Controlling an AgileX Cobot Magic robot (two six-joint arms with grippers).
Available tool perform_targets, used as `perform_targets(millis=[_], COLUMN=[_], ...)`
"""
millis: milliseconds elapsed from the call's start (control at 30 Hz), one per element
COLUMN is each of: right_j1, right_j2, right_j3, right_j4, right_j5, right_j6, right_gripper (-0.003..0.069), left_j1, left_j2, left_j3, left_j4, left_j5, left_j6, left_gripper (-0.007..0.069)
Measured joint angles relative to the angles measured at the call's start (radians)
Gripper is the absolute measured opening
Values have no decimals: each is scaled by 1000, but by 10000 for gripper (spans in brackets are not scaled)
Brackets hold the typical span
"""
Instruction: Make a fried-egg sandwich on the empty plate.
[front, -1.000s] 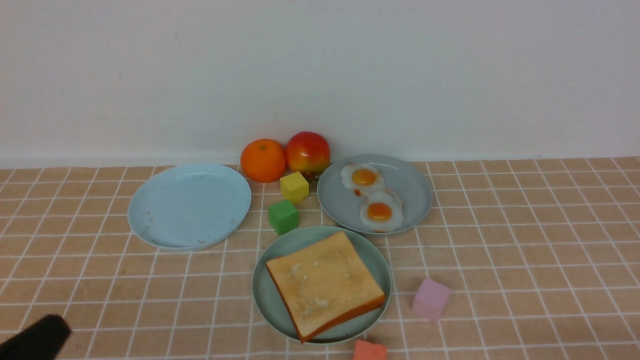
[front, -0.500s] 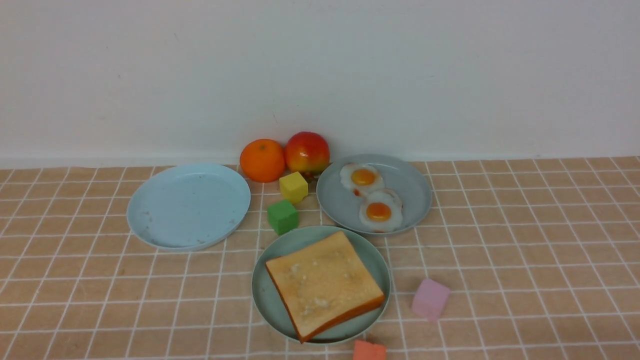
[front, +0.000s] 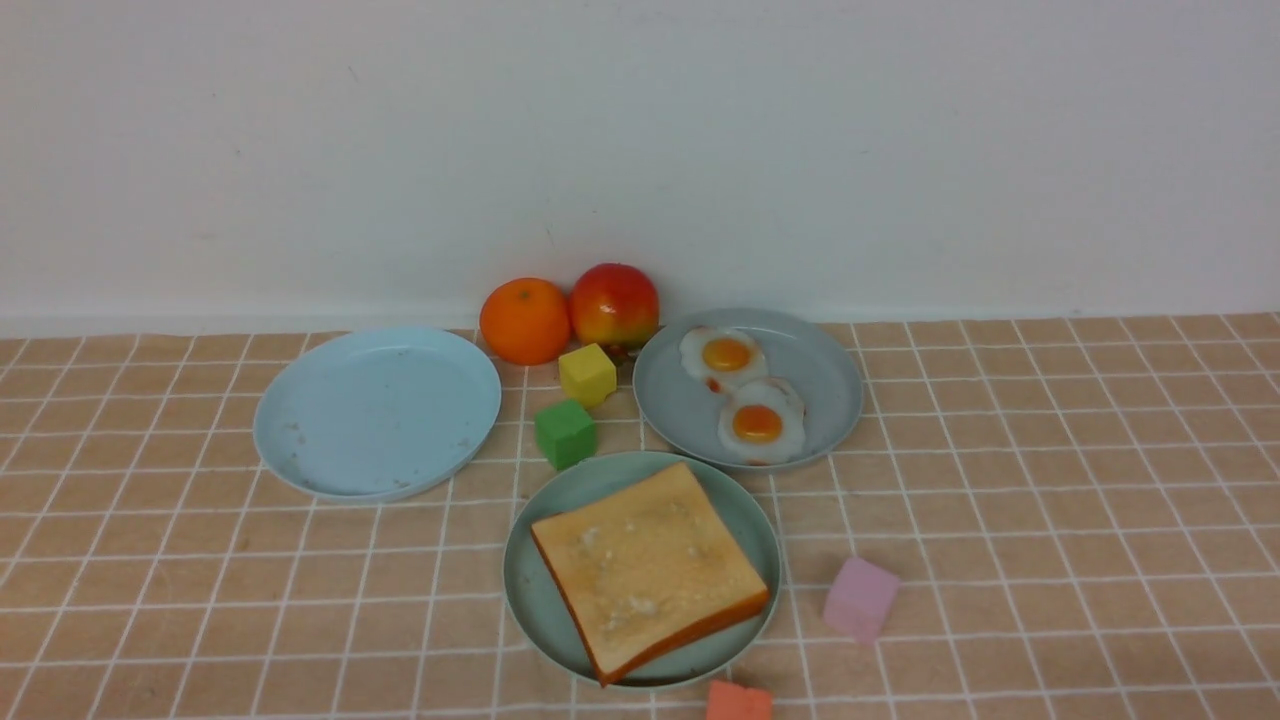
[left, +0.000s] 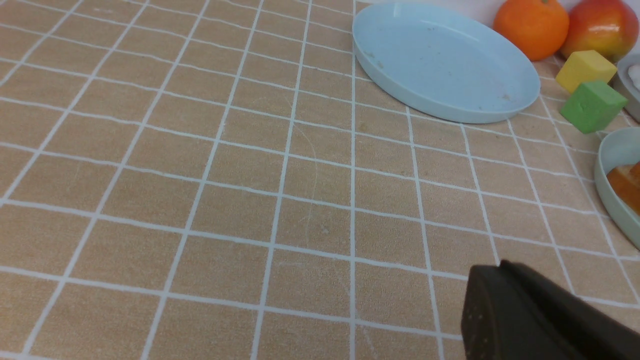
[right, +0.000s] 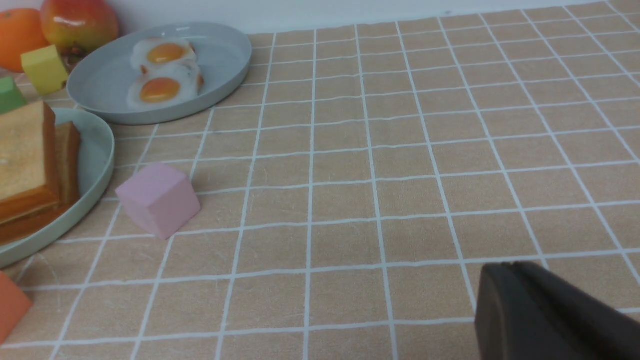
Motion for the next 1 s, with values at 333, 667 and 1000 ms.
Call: perform_targets(millis=[333, 667, 1000], right_j1=[0, 0, 0], right_j2=[0, 0, 0], right_j3=[0, 0, 0], right_j4=[0, 1, 1], right_j5=[0, 0, 0], right_j6=[0, 0, 0], right_gripper=[34, 47, 62], left_j1=[0, 0, 0], left_j2=[0, 0, 0], left_j3=[0, 0, 0], left_j4=[0, 0, 0], left_j5=[-3, -3, -3], left_j6=[0, 0, 0], left_gripper=[-13, -13, -6])
